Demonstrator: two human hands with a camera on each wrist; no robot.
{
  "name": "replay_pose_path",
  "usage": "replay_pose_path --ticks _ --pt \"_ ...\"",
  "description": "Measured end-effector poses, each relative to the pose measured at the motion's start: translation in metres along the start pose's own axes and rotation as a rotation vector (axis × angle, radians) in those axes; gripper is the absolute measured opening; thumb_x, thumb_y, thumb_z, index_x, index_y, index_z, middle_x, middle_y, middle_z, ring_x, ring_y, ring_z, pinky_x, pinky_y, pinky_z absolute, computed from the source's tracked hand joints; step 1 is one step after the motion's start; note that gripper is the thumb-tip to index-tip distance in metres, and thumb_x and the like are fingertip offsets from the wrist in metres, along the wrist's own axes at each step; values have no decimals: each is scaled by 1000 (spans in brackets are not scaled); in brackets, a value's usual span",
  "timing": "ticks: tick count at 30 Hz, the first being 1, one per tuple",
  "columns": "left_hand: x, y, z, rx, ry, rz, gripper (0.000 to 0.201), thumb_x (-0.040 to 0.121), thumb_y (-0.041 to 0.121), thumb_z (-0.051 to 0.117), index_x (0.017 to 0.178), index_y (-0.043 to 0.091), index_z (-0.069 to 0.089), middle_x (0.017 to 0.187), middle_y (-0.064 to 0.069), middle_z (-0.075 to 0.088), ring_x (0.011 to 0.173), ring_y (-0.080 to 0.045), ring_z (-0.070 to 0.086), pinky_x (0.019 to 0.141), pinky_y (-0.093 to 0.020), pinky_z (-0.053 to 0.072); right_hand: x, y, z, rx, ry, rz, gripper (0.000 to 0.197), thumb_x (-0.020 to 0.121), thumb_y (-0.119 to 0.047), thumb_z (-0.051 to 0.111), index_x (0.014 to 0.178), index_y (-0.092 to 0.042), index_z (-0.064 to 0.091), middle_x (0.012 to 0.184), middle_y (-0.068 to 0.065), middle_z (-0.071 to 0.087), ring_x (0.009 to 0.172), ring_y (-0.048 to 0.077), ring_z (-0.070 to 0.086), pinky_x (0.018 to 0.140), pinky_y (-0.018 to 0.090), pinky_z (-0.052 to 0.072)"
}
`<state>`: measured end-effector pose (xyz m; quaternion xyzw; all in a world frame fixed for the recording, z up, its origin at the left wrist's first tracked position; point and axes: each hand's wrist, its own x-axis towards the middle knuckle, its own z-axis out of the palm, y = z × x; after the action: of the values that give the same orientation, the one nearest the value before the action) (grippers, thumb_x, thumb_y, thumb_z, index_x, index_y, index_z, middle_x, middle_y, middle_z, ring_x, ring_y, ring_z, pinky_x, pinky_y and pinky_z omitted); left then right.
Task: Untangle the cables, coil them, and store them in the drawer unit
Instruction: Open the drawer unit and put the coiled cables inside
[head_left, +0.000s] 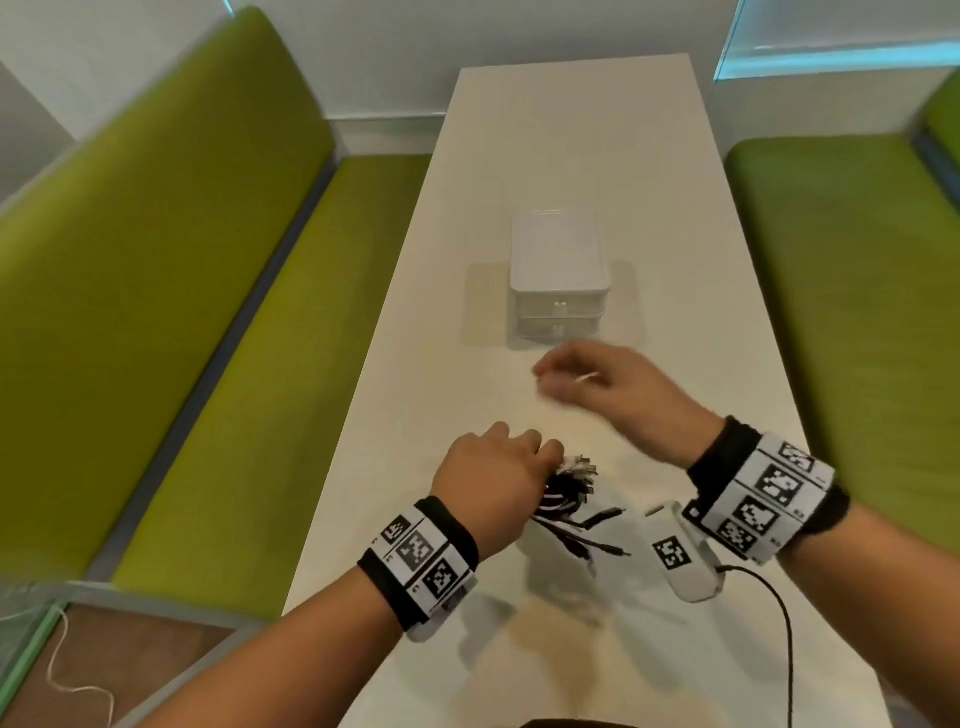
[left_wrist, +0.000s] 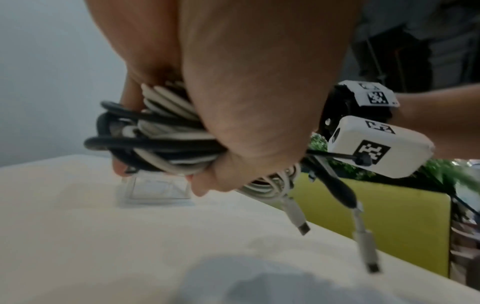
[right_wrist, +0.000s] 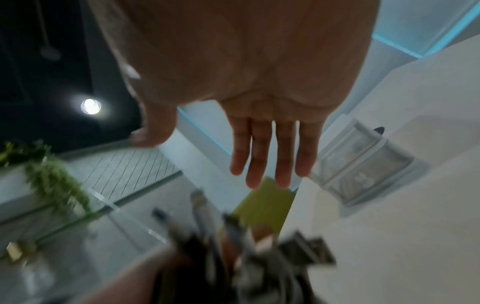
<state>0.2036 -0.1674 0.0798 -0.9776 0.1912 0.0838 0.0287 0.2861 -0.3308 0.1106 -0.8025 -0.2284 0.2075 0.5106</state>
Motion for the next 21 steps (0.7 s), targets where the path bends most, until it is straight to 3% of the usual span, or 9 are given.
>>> replay_pose_path --ticks 3,5,7,9,11,12,14,17,21 --pt "10 -1 -12 63 7 3 36 97 26 49 131 15 49 128 -7 56 114 -32 53 77 -40 38 -5 4 21 -249 -304 91 107 61 -50 93 150 -33 37 130 -16 62 117 -1 59 103 24 49" --pt "13 -3 -14 150 -3 -3 39 96 29 52 130 10 47 123 -8 57 112 -30 54 77 -37 34 -6 10 30 -298 -339 131 137 53 -45 99 159 -30 13 141 -12 56 126 5 55 106 20 44" --pt "13 -3 -12 152 -19 -43 46 95 26 55 133 6 40 118 -7 58 106 -28 54 74 -34 30 -5 15 33 -319 -312 190 145 53 -40 99 161 -29 3 142 -8 56 127 11 55 104 23 44" --pt "13 -3 -9 99 -26 -88 65 92 24 60 145 3 28 116 -6 60 103 -27 56 73 -33 31 -4 16 34 -344 -287 259 127 56 -33 97 155 -24 18 122 -5 67 104 13 67 86 23 54" --pt "15 -4 -6 38 -14 -118 77 87 19 63 150 6 20 114 -4 62 100 -26 57 70 -33 33 -3 13 39 -365 -275 298 76 62 -21 90 124 -15 46 89 -3 69 67 12 66 55 21 50" --pt "17 -5 -5 13 -5 -125 80 86 16 62 151 8 18 112 -3 62 97 -26 57 68 -33 33 -3 10 41 -408 -277 298 52 65 -17 86 103 -15 52 77 -4 64 57 11 60 48 21 44" --pt "20 -7 -3 -20 12 -123 77 83 11 60 149 10 21 110 -2 62 94 -25 56 65 -34 33 -4 7 45 -545 -257 262 33 67 -17 82 81 -19 52 69 -5 58 54 12 52 46 22 37" --pt "24 -8 0 -43 9 -108 54 80 12 62 129 14 41 112 0 60 90 -23 55 62 -33 34 -1 8 44 -696 -202 204 28 70 -17 76 88 -16 55 75 -2 60 60 15 53 47 23 35" --pt "39 -6 3 -100 21 -186 55 75 27 67 124 19 42 99 4 63 77 -22 57 56 -32 33 5 14 39 -689 -153 148 30 79 -9 69 91 -19 43 70 -8 49 57 8 46 47 20 28"
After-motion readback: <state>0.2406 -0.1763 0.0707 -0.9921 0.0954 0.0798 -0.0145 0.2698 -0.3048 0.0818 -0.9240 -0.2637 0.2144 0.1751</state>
